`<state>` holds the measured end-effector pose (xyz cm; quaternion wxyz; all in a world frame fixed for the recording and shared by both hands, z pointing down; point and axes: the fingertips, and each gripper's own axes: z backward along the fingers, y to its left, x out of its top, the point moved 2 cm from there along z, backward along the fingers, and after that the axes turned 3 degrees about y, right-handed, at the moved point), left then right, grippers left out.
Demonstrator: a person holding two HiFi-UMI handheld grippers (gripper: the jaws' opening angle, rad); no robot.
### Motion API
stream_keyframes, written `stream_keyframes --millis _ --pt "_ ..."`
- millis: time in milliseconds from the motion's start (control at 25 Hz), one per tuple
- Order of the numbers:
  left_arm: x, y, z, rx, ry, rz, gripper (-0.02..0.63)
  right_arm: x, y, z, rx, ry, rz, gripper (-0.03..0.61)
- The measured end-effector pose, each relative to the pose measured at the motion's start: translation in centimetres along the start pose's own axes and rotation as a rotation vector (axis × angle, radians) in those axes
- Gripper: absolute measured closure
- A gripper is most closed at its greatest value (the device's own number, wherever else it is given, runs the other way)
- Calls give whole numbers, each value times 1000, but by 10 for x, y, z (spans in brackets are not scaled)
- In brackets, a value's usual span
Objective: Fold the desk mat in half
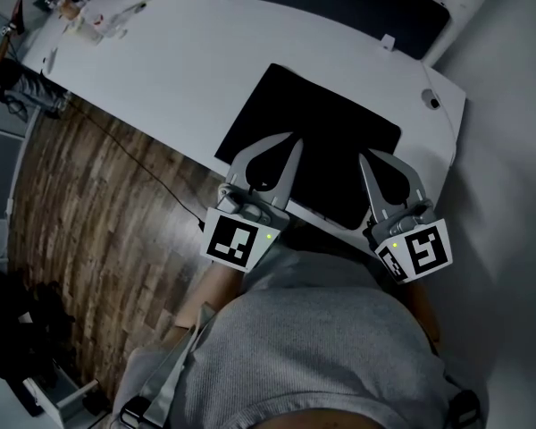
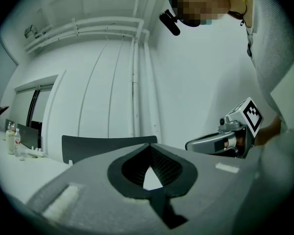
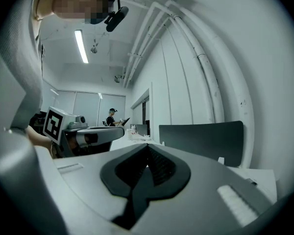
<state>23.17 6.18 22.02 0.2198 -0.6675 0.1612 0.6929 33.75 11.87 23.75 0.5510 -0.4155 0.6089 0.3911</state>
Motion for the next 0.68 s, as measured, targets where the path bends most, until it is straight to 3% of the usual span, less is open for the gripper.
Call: stream_keyframes --millis 680 --pt "-3 -1 10 -2 2 -9 611 -5 6 -1 -7 7 -14 578"
